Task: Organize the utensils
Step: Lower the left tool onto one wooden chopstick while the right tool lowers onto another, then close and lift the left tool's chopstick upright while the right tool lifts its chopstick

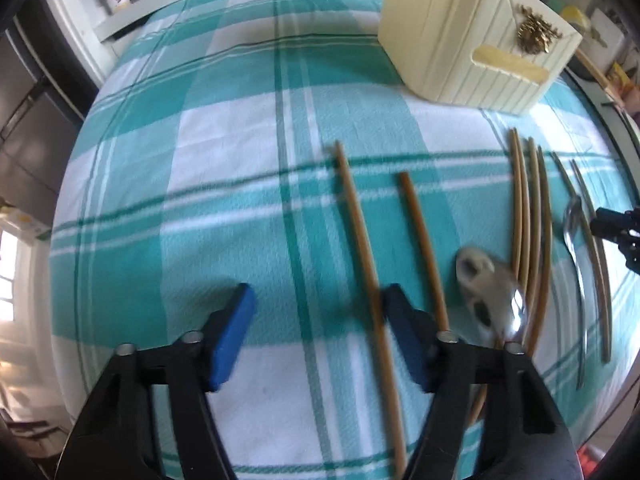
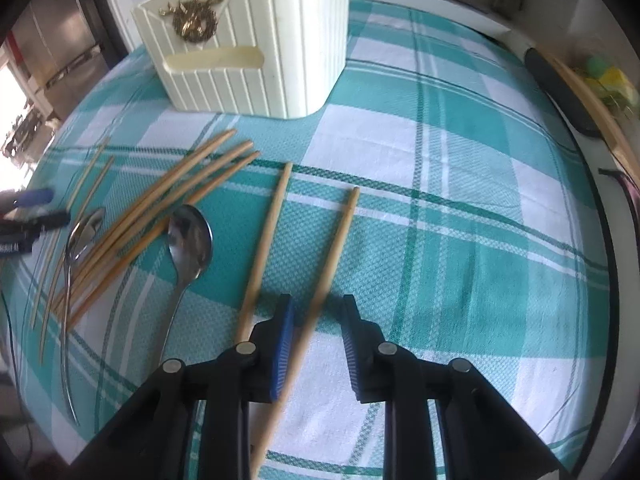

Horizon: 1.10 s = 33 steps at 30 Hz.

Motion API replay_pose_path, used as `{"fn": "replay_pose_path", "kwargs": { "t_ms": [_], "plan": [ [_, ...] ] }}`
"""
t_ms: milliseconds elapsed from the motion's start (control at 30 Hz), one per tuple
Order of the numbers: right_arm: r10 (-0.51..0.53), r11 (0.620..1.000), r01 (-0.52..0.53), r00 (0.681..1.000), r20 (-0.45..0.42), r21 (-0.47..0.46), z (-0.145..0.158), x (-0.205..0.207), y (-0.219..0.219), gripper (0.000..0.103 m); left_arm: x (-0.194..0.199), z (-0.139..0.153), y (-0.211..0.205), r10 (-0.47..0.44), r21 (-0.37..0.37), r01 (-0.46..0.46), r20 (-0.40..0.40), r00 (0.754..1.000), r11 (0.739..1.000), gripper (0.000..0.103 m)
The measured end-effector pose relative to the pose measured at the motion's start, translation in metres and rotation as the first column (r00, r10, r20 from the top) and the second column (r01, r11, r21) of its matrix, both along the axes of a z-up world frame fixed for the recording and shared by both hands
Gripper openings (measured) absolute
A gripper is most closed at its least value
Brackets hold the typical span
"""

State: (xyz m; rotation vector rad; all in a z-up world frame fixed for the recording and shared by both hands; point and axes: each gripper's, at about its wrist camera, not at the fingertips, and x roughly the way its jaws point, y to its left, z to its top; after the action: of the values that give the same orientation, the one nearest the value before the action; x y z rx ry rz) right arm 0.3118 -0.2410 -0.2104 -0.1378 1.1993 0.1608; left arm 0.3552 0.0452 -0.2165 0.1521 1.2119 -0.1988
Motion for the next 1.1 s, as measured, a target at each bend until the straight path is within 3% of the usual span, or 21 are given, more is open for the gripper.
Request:
{"fn": "replay_pose_path", "kwargs": {
  "t_ms": [67, 100, 133, 167, 300, 367, 433, 633, 800, 1100],
  "plan": [
    [-0.001, 1.0, 0.001, 1.0, -0.014, 0.0, 0.0, 0.015, 0.003, 0.024, 0.008, 0.002, -0.008, -0.014, -0.002, 0.014, 0.01, 1.0, 1.0, 0.034],
    [-0.003, 1.0, 0.004, 1.0, -0.017, 0.01, 0.0, 0.023, 0.004, 0.02, 0.012, 0.003, -0.011, -0.016, -0.01, 0.016, 0.008, 1.0, 1.0, 0.024],
    [-0.01, 1.0, 0.01, 1.0, -0.013, 0.013, 0.0, 0.032, 0.005, 0.015, 0.017, 0.003, -0.014, -0.013, -0.011, 0.014, 0.01, 1.0, 1.0, 0.007],
    [-0.016, 1.0, 0.016, 1.0, -0.008, 0.019, 0.0, 0.038, 0.004, 0.008, 0.022, 0.003, -0.016, -0.011, -0.016, 0.011, 0.006, 1.0, 1.0, 0.004],
    [-0.032, 0.997, 0.03, 0.999, 0.031, 0.068, 0.004, 0.054, -0.001, 0.007, 0.021, 0.015, -0.013, 0.024, -0.067, -0.019, 0.067, 0.997, 0.998, 0.004],
    [-0.042, 0.994, 0.035, 0.997, 0.071, 0.102, 0.016, 0.046, -0.008, 0.007, 0.009, 0.035, -0.003, 0.057, -0.141, -0.04, 0.118, 0.991, 0.989, 0.004],
    [-0.05, 0.987, 0.028, 0.99, 0.135, 0.159, 0.038, 0.031, -0.014, 0.007, -0.003, 0.058, 0.009, 0.092, -0.203, -0.056, 0.174, 0.98, 0.978, 0.004],
    [-0.011, 0.981, -0.054, 0.942, 0.337, 0.184, 0.112, -0.027, -0.012, 0.007, -0.05, 0.132, 0.035, 0.144, -0.35, -0.018, 0.337, 0.931, 0.937, 0.004],
    [0.033, 0.982, -0.111, 0.896, 0.444, 0.15, 0.152, -0.061, -0.005, 0.007, -0.076, 0.165, 0.037, 0.14, -0.382, 0.034, 0.42, 0.897, 0.924, 0.005],
    [0.047, 0.973, -0.155, 0.862, 0.506, 0.173, 0.18, -0.085, -0.006, 0.007, -0.088, 0.175, 0.03, 0.129, -0.379, 0.067, 0.469, 0.874, 0.923, 0.004]
  ]
}}
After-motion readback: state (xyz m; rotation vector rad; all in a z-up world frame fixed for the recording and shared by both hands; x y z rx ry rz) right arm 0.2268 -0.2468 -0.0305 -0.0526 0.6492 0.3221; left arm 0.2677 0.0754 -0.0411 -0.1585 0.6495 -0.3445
